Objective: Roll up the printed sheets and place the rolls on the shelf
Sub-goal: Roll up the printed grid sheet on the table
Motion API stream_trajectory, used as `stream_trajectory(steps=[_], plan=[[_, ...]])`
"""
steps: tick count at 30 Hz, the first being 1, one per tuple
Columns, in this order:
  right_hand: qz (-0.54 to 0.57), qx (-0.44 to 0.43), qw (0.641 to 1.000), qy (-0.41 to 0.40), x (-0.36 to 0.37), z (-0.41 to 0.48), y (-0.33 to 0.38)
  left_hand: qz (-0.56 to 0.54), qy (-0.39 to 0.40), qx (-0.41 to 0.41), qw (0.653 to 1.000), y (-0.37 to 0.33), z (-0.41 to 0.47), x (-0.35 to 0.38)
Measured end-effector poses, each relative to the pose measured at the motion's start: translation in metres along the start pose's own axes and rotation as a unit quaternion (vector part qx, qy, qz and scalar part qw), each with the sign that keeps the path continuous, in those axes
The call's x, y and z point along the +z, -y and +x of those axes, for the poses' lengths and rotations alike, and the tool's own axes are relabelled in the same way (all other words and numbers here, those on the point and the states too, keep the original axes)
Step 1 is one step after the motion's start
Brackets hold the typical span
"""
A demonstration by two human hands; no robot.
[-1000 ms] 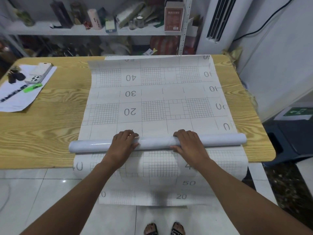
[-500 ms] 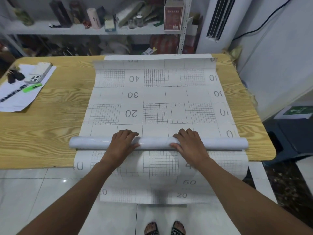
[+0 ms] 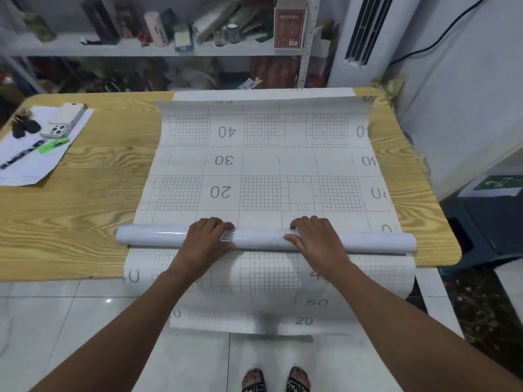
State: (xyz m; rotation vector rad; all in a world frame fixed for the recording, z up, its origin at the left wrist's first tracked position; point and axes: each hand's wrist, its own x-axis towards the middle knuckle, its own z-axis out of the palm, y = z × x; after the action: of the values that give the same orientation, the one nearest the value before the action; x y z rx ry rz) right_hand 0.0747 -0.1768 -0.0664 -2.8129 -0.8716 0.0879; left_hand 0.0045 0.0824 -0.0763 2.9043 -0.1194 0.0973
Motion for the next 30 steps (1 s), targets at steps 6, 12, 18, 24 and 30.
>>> stream_trajectory(steps=[6,12,18,24,30], plan=[[-0.009,0.005,1.000,-0.016,0.003,0.001,0.001,-0.035,0.018,0.009,0.999,0.004,-0.003,0.000],[-0.048,-0.014,0.997,-0.055,0.005,0.005,0.000,-0.036,0.015,0.018,0.999,0.005,-0.006,-0.001],[-0.066,-0.018,0.995,-0.070,0.007,0.004,-0.003,-0.080,0.061,-0.073,0.992,-0.004,-0.001,-0.012],[-0.041,-0.004,0.997,-0.063,0.005,-0.001,0.000,-0.092,0.067,-0.057,0.992,0.003,0.002,-0.011],[-0.022,-0.002,0.998,-0.053,0.005,-0.003,-0.002,-0.058,0.017,0.012,0.998,0.008,-0.004,-0.008]])
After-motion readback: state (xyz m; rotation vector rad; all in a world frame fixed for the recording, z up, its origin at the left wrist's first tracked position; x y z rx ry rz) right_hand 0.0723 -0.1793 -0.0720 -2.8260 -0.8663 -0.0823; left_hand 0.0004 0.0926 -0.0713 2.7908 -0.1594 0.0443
